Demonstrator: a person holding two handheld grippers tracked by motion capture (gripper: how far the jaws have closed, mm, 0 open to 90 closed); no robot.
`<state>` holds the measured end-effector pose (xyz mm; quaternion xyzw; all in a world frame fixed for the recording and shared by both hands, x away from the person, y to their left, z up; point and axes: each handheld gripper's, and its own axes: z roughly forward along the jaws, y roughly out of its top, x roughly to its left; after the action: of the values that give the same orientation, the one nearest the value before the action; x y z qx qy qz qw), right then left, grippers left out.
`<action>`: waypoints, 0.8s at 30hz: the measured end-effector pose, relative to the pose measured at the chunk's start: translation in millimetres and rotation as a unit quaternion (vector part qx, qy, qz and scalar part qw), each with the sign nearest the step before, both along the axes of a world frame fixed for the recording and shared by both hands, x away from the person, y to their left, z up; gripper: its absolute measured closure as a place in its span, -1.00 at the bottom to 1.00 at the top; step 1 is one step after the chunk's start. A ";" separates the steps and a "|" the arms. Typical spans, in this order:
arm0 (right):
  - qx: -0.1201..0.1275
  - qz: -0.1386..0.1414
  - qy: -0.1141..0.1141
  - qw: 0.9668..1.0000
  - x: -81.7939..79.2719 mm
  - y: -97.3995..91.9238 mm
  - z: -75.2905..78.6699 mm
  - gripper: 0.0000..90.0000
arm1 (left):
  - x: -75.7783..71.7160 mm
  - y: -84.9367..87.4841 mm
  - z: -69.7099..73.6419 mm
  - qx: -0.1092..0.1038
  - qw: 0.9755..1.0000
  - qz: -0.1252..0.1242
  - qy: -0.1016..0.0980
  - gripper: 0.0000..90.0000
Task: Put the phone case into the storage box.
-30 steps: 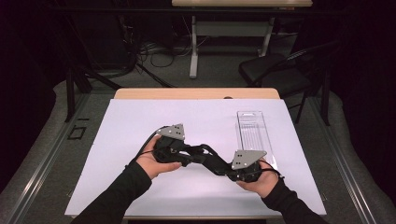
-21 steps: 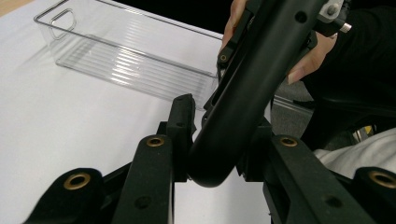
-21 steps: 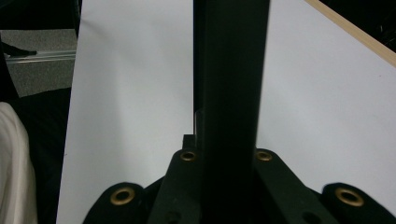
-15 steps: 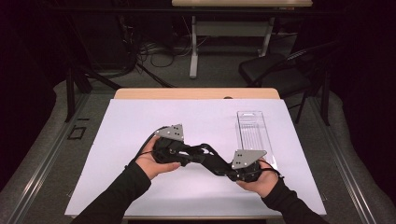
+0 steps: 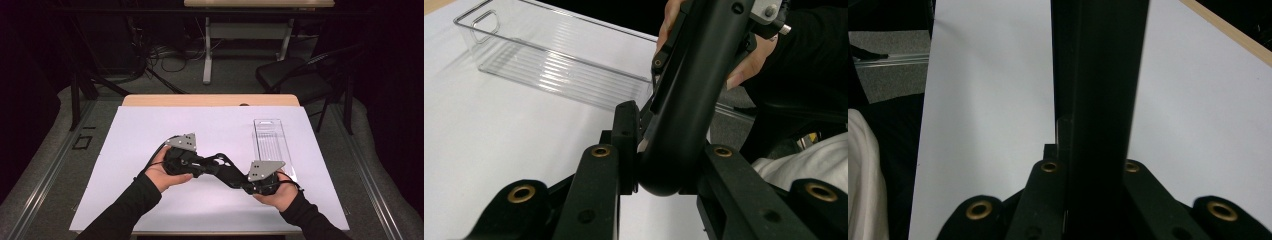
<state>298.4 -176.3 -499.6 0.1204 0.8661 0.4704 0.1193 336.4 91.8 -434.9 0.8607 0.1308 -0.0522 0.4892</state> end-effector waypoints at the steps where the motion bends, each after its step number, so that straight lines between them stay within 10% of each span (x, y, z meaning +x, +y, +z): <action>1: 0.000 0.000 0.000 1.000 0.1 0.0 0.0 0.97 | 0.0 0.0 -0.2 -0.001 1.000 0.000 0.001 0.72; 24: -0.001 0.001 0.002 1.000 0.5 1.1 -1.7 0.95 | -0.2 1.7 -2.0 0.000 1.000 -0.009 -0.005 0.80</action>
<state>298.9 -175.3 -501.3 0.1208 0.8668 0.4694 0.1170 336.1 93.4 -436.9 0.8623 0.1205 -0.0523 0.4890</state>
